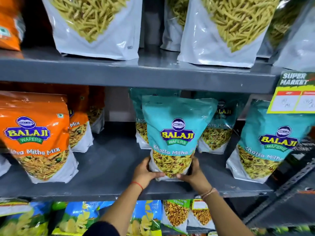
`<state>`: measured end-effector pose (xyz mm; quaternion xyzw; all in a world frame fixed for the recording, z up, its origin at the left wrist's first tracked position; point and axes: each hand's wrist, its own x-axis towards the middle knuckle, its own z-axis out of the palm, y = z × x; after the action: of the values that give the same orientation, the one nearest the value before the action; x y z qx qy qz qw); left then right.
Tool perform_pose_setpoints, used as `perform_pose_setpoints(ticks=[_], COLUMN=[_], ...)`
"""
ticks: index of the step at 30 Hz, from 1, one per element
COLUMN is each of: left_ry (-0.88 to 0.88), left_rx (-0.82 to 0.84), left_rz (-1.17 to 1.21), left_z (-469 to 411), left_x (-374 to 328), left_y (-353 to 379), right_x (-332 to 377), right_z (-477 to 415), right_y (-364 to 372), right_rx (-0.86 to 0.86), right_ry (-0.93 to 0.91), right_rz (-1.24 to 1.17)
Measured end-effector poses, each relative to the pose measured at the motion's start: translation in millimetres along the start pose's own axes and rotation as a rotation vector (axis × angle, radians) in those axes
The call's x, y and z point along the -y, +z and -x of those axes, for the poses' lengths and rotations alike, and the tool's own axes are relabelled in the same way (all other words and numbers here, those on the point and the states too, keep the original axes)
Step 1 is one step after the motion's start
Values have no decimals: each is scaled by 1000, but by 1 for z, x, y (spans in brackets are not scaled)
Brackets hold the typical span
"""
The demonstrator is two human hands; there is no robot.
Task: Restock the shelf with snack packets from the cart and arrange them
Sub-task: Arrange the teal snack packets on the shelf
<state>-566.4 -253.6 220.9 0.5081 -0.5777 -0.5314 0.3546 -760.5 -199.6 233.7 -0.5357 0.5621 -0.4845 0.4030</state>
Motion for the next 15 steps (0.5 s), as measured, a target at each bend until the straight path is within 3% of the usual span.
perform_pose_setpoints(ticks=[15], left_ry=[23], left_rx=[-18], left_rz=[84], left_z=[14], left_x=[16], left_y=[-77], right_x=[12], right_z=[-3], right_y=[78], right_rx=[21], right_ry=[21], right_rz=[-25])
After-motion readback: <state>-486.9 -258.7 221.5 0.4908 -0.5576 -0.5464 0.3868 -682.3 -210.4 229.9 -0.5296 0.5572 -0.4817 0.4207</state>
